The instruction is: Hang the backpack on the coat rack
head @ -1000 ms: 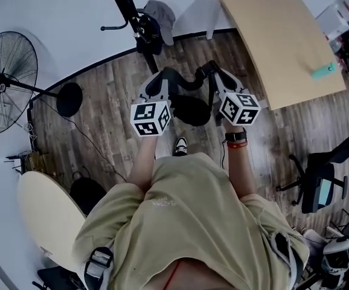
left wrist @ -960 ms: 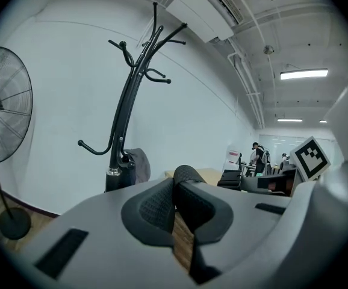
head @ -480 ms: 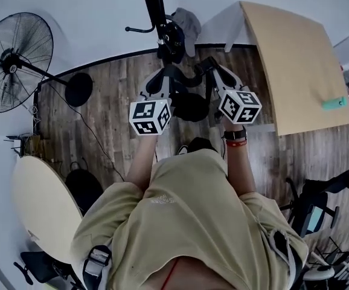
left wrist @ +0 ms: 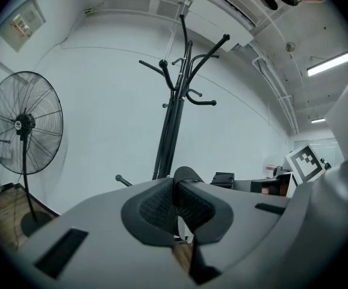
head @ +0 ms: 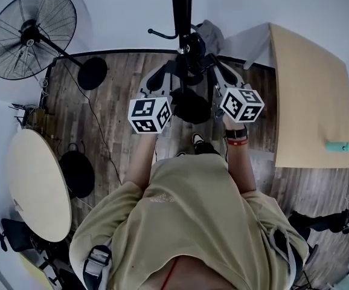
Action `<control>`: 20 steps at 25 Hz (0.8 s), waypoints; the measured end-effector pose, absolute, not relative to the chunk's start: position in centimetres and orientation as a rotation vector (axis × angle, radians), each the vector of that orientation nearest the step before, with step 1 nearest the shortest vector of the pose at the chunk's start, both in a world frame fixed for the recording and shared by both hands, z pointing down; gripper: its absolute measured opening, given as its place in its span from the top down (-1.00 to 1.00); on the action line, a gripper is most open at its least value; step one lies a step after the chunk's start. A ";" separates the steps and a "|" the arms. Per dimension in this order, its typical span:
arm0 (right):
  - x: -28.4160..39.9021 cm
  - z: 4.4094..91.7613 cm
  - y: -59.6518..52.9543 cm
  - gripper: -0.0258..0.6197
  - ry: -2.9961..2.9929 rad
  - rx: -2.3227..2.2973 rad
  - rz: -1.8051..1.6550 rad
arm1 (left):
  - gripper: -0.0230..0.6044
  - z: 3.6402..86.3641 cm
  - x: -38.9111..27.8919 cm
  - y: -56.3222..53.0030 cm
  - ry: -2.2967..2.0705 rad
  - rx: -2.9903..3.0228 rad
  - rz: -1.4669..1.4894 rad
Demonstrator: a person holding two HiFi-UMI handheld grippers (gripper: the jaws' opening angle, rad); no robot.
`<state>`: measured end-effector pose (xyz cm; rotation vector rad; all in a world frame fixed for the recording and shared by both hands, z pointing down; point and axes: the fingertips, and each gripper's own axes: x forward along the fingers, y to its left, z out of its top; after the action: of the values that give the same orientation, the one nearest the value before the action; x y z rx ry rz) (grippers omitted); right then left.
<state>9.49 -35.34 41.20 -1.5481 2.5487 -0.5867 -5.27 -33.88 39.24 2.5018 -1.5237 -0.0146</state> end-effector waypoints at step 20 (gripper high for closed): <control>8.1 43.9 -43.9 0.77 2.683 -1.398 -0.680 | 0.84 41.5 -8.7 -40.8 -1.780 2.304 0.020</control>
<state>8.14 -43.86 43.94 -1.3981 2.6830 -0.6803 -8.68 -40.75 41.46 2.3040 -1.7798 0.0199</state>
